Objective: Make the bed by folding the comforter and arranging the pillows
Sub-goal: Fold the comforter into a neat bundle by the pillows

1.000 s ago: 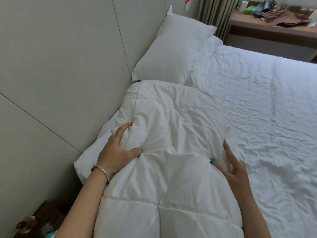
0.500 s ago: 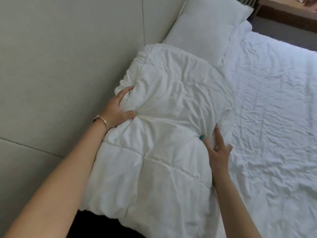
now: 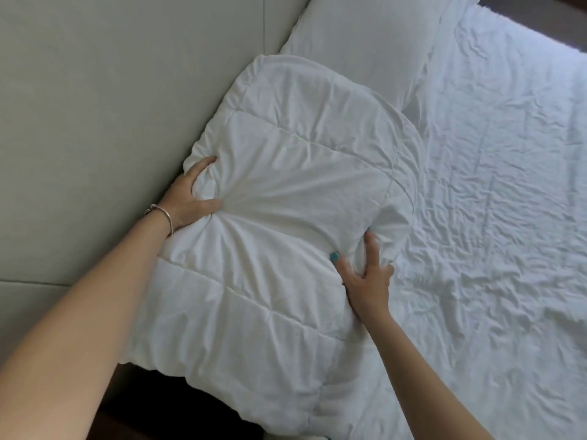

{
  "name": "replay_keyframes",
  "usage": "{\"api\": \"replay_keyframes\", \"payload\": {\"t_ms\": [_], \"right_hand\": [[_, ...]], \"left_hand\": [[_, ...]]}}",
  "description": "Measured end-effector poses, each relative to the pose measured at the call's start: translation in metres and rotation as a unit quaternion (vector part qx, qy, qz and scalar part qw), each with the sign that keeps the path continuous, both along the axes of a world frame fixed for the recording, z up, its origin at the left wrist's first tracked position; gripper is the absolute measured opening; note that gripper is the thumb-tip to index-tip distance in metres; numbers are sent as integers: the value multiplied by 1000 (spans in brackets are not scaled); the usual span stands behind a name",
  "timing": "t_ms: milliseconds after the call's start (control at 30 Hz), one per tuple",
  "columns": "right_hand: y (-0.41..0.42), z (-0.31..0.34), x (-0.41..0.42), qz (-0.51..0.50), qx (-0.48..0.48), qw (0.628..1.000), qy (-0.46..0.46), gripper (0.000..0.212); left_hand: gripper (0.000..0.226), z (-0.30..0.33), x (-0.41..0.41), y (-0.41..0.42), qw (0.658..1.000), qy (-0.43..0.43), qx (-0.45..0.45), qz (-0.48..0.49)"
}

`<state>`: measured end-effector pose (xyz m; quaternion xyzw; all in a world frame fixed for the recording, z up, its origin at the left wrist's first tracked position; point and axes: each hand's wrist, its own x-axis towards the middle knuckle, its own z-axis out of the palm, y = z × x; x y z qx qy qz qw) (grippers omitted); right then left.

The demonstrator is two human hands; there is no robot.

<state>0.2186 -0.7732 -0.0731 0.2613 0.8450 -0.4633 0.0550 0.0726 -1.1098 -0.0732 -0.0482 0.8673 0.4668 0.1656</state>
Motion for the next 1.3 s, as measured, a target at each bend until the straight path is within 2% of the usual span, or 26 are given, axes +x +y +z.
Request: {"api": "replay_keyframes", "payload": {"t_ms": [133,300,400,467,533,567,600,633,667,700,733,767,867,933,1133,1200,1300], "right_hand": [[-3,2,3,31,5,999,4,79],[3,16,6,29,-11,1000,4,77],[-10,11,22,6,-3,999,-42,81],[-19,11,20,9,11,996,-86,82],[-20,11,10,8,25,985,-172,84],[-20,14,5,3,40,979,-201,85],[-22,17,3,-2,74,979,-191,84],[-25,21,2,2,126,983,-134,84],[-29,23,1,14,186,982,-37,83],[-31,22,1,33,236,970,54,81],[-35,18,1,57,270,955,108,79],[-37,11,0,96,289,947,106,79],[-42,-21,-1,206,277,937,-61,80],[-41,-35,-2,214,268,936,-82,79],[-30,-26,-2,209,231,950,-31,74],[-23,-19,8,225,261,939,-4,71],[-20,-14,35,296,285,906,101,58]], "left_hand": [[92,-4,-1,0,999,24,4,-22],[80,8,0,-5,998,47,42,10],[87,4,7,-11,999,32,22,-10],[96,-5,10,-11,999,-15,-40,-28],[99,-1,10,5,981,-101,-164,-15],[97,6,11,20,964,-106,-243,5],[90,13,16,39,948,-63,-311,23],[79,18,25,60,934,22,-354,33],[69,19,39,82,920,114,-372,37],[64,16,60,101,908,172,-379,46],[64,9,84,116,906,182,-377,58],[66,0,108,126,913,155,-373,66],[76,-35,139,127,914,75,-398,33],[77,-46,128,127,914,64,-398,39],[74,-38,131,123,915,79,-394,23],[71,-28,147,117,916,91,-390,9],[68,-17,187,116,915,89,-392,23]]}}
